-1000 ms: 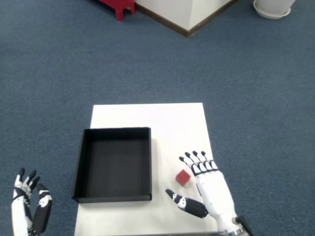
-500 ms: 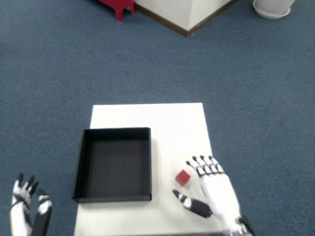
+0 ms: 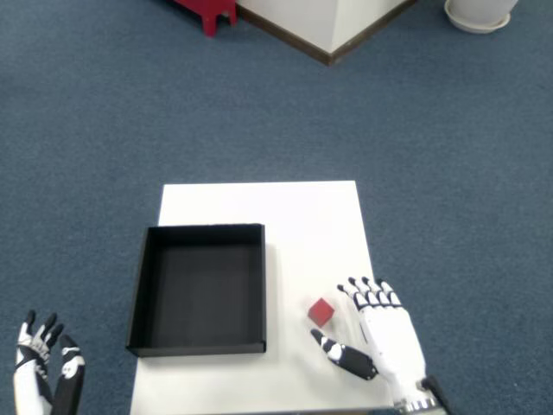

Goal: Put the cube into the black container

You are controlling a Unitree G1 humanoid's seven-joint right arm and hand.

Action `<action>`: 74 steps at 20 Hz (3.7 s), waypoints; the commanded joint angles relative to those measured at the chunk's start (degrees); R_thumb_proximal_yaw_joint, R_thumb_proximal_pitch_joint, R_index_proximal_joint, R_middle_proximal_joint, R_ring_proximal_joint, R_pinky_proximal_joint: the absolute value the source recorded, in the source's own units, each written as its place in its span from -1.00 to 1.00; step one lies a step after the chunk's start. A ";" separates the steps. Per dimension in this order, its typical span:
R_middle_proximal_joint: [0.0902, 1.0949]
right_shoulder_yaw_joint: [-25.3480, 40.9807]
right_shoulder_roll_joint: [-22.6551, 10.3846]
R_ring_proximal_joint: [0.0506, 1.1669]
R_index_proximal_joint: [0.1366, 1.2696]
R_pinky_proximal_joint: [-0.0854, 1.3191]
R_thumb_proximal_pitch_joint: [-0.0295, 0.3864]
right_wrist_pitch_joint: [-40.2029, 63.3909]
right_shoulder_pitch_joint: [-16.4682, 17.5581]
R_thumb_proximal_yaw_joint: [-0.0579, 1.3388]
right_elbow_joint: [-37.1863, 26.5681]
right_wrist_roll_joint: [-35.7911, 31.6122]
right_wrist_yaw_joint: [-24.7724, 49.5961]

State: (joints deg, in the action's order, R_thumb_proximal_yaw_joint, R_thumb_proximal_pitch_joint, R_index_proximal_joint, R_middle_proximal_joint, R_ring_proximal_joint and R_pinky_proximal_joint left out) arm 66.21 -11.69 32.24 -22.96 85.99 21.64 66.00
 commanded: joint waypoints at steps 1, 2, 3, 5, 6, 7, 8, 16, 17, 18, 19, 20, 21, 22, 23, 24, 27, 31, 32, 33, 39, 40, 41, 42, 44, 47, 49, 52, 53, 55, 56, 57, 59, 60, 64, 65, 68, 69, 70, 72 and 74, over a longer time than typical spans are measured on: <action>-0.80 -1.26 -1.33 -0.77 -0.65 -0.88 -0.92 -0.63 -2.32 -0.48 -0.89 -2.09 0.33; -0.80 -1.42 -1.37 -0.77 -0.65 -0.88 -0.92 -0.73 -2.28 -0.48 -0.98 -2.26 0.09; -0.80 -1.57 -1.37 -0.77 -0.64 -0.89 -0.92 -0.84 -2.23 -0.48 -1.09 -2.40 -0.11; -0.80 -1.73 -1.24 -0.77 -0.63 -0.89 -0.92 -1.13 -2.20 -0.49 -1.36 -2.57 -0.47; -0.80 -1.75 -1.10 -0.77 -0.63 -0.89 -0.91 -1.31 -2.21 -0.49 -1.48 -2.59 -0.63; -0.80 -1.76 -0.98 -0.78 -0.62 -0.89 -0.91 -1.50 -2.25 -0.49 -1.60 -2.60 -0.77; -0.79 -1.79 -0.91 -0.78 -0.61 -0.89 -0.91 -1.71 -2.30 -0.49 -1.68 -2.63 -0.90; -0.79 -1.94 -0.11 -0.78 -0.57 -0.90 -0.91 -3.43 -2.60 -0.52 -2.05 -2.73 -2.20; -0.79 -1.83 0.08 -0.79 -0.56 -0.90 -0.91 -3.79 -2.30 -0.52 -2.03 -2.63 -2.43; -0.80 -1.77 0.22 -0.79 -0.56 -0.90 -0.91 -4.19 -2.03 -0.52 -1.98 -2.58 -2.74; -0.80 -1.75 0.36 -0.79 -0.55 -0.90 -0.91 -4.63 -1.77 -0.52 -1.93 -2.55 -3.14; -0.80 -1.74 0.48 -0.79 -0.55 -0.90 -0.91 -5.06 -1.48 -0.52 -1.87 -2.55 -3.58; -0.80 -1.73 0.56 -0.79 -0.54 -0.90 -0.91 -5.47 -1.20 -0.52 -1.83 -2.55 -4.03; -0.80 -1.76 0.61 -0.79 -0.54 -0.90 -0.91 -5.89 -0.95 -0.52 -1.78 -2.60 -4.54; -0.80 -1.86 0.64 -0.79 -0.53 -0.90 -0.92 -6.43 -0.63 -0.52 -1.65 -2.73 -5.33; -0.80 -2.01 0.67 -0.79 -0.53 -0.90 -0.92 -6.94 -0.36 -0.52 -1.51 -2.90 -6.15; -0.80 -2.56 0.84 -0.79 -0.52 -0.90 -0.91 -8.42 0.02 -0.51 -1.57 -3.50 -8.72; -0.80 -2.87 0.94 -0.79 -0.51 -0.90 -0.91 -9.90 0.20 -0.53 -1.78 -3.80 -11.30; -0.80 -2.95 0.93 -0.79 -0.51 -0.90 -0.91 -10.26 0.19 -0.53 -1.84 -3.86 -11.91; -0.80 -3.01 0.93 -0.79 -0.50 -0.90 -0.91 -10.52 0.16 -0.54 -1.91 -3.91 -12.36; -0.81 -3.73 1.04 -0.79 -0.48 -0.90 -0.91 -12.11 -0.29 -0.54 -2.47 -4.46 -14.75; -0.81 -3.80 1.16 -0.79 -0.48 -0.90 -0.91 -12.19 -0.59 -0.54 -2.70 -4.50 -14.69; -0.81 -3.82 1.29 -0.79 -0.48 -0.90 -0.91 -12.25 -0.78 -0.54 -2.89 -4.50 -14.55; -0.81 -3.83 1.48 -0.79 -0.48 -0.90 -0.91 -12.28 -0.96 -0.54 -3.07 -4.47 -14.28; -0.81 -3.62 1.66 -0.80 -0.47 -0.90 -0.90 -12.19 -1.25 -0.54 -3.77 -4.29 -13.27; -0.81 -3.20 1.66 -0.80 -0.46 -0.90 -0.90 -12.06 -1.49 -0.54 -4.55 -4.03 -11.70; -0.82 -2.70 1.71 -0.81 -0.46 -0.91 -0.90 -11.35 -1.72 -0.53 -5.68 -3.58 -9.57; -0.82 -1.55 1.79 -0.81 -0.46 -0.91 -0.89 -10.87 -1.86 -0.53 -7.57 -2.61 -6.44; -0.82 -1.34 1.81 -0.81 -0.46 -0.91 -0.89 -10.97 -1.86 -0.53 -7.72 -2.50 -6.01; -0.82 -1.00 1.85 -0.82 -0.46 -0.91 -0.89 -11.18 -1.76 -0.53 -7.83 -2.33 -5.45; -0.82 -0.81 1.86 -0.82 -0.45 -0.91 -0.89 -11.27 -1.74 -0.53 -7.88 -2.26 -5.20; -0.82 -0.61 1.89 -0.82 -0.45 -0.92 -0.89 -11.33 -1.70 -0.53 -7.94 -2.18 -4.98; -0.82 -0.28 1.92 -0.82 -0.45 -0.92 -0.89 -11.42 -1.62 -0.53 -8.05 -2.07 -4.56; -0.82 -0.11 1.95 -0.82 -0.44 -0.91 -0.88 -11.41 -1.58 -0.53 -8.20 -1.97 -4.31; -0.83 0.81 2.00 -0.82 -0.43 -0.91 -0.88 -11.42 -1.49 -0.53 -8.79 -1.33 -2.74; -0.83 0.99 2.01 -0.82 -0.43 -0.91 -0.87 -11.47 -1.49 -0.52 -8.91 -1.26 -2.45; -0.83 1.34 2.00 -0.82 -0.41 -0.91 -0.86 -11.70 -1.51 -0.50 -8.93 -1.20 -2.03; -0.83 1.47 2.02 -0.81 -0.40 -0.91 -0.83 -11.84 -1.45 -0.48 -8.74 -1.14 -2.08; -0.83 1.57 2.04 -0.81 -0.39 -0.91 -0.80 -11.92 -1.42 -0.45 -8.68 -1.10 -2.09; -0.83 1.74 2.05 -0.81 -0.38 -0.91 -0.74 -12.00 -1.44 -0.42 -8.69 -1.11 -1.88; -0.83 1.86 2.04 -0.80 -0.37 -0.90 -0.70 -12.12 -1.54 -0.40 -8.72 -1.17 -1.80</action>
State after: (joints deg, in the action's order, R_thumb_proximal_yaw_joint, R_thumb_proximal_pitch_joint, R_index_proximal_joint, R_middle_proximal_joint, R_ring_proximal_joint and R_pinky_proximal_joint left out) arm 68.50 -9.19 20.63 -22.33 78.10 20.54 61.10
